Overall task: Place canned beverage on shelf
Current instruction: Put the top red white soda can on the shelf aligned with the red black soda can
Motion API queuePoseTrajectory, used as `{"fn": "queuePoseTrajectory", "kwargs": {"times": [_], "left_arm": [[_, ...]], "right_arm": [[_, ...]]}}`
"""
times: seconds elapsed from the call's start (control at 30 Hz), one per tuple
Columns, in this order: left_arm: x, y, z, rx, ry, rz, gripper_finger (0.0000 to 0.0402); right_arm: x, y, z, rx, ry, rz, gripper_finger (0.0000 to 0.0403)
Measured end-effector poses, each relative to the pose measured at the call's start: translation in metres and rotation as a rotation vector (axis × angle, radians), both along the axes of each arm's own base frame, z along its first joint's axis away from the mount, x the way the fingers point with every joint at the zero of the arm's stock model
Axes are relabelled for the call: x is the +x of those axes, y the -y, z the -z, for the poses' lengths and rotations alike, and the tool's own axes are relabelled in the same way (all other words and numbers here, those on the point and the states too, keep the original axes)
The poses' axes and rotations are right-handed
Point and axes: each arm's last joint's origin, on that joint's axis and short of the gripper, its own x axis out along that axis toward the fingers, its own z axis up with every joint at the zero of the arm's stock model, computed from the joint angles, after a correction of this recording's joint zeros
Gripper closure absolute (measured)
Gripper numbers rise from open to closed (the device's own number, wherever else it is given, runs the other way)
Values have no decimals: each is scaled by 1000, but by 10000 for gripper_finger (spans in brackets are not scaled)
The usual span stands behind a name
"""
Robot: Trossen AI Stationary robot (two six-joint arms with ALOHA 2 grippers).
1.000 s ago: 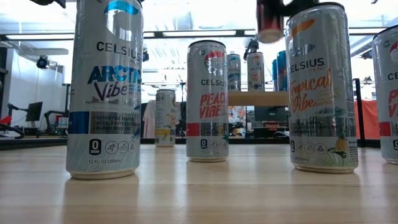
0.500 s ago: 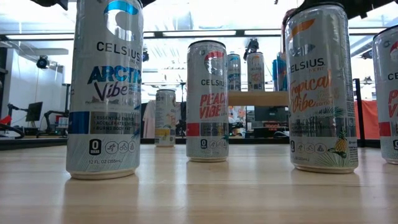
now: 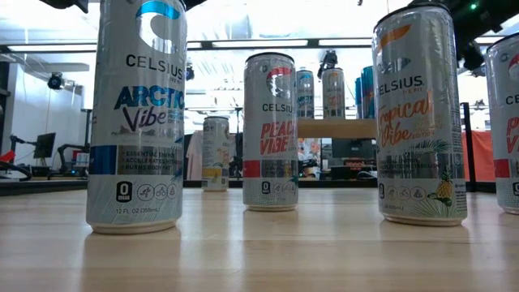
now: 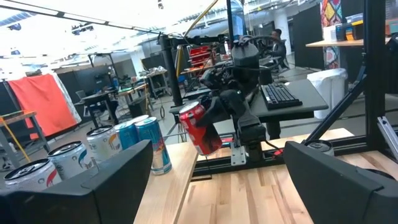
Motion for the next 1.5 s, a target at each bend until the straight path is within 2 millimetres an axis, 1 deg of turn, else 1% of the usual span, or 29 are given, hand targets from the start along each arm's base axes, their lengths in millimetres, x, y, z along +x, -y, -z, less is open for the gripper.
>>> {"fn": "queuePoseTrajectory", "kwargs": {"times": [0.2,0.3,0.47,0.63,0.73,1.0,1.1,1.3,1.5], "left_arm": [[0,0,0,6,0,-3,55],[0,-1,0,4,0,-27,55],[0,-3,0,11,-2,-97,55],[-1,-4,0,34,-5,-111,55],[-1,-4,0,46,-5,-113,55],[-1,-4,-1,47,2,-113,55],[-1,-4,-1,47,2,-114,55],[-1,-4,-1,47,-2,-114,55],[-1,-4,-1,54,-3,-116,55]], "right_arm": [[-7,2,-6,-17,15,69,113],[-9,3,-6,-49,27,151,113],[-12,5,-5,-54,84,252,113],[-13,6,-3,-41,121,299,113],[-8,5,1,-60,77,305,113],[19,9,17,-112,-82,372,113],[25,13,22,-119,-126,400,113],[31,21,28,-111,-142,464,113],[32,29,30,-104,-92,562,113]]}}
